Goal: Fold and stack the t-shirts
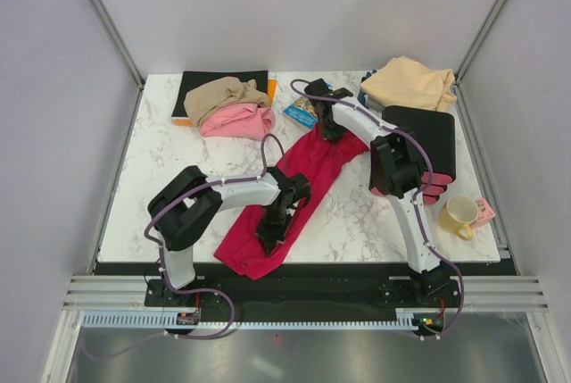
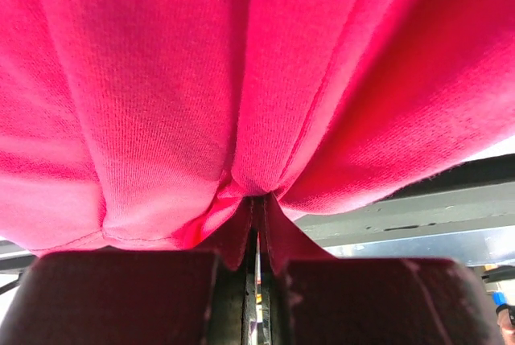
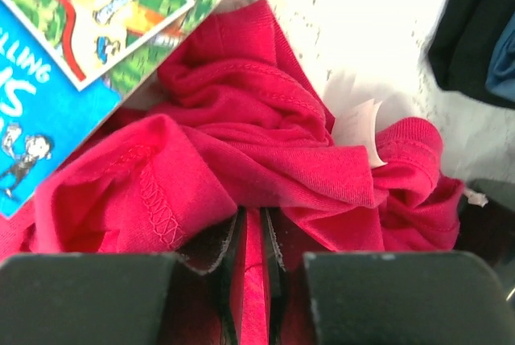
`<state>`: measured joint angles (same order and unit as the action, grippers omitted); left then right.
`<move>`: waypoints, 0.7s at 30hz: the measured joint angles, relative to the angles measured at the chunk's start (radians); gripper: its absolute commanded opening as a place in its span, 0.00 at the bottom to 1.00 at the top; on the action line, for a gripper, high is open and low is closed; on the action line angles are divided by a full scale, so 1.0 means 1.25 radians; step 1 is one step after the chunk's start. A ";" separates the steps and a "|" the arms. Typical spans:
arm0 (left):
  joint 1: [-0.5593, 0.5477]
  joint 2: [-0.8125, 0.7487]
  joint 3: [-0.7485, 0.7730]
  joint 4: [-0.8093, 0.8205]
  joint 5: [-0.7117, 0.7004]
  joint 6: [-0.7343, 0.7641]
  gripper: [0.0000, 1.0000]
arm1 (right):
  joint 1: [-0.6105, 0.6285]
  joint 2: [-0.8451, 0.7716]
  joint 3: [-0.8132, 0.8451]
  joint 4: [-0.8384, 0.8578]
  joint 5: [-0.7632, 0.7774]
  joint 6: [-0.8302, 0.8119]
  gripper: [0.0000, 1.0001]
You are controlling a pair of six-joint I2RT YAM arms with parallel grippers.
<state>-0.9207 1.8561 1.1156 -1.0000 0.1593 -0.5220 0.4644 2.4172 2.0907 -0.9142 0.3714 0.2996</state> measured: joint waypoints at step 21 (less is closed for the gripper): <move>-0.002 0.110 0.160 -0.055 -0.023 0.000 0.02 | -0.041 0.021 0.036 0.014 -0.016 -0.027 0.20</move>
<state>-0.9234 1.9942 1.3151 -1.0691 0.1299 -0.5224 0.4129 2.4439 2.1361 -0.8967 0.3515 0.2661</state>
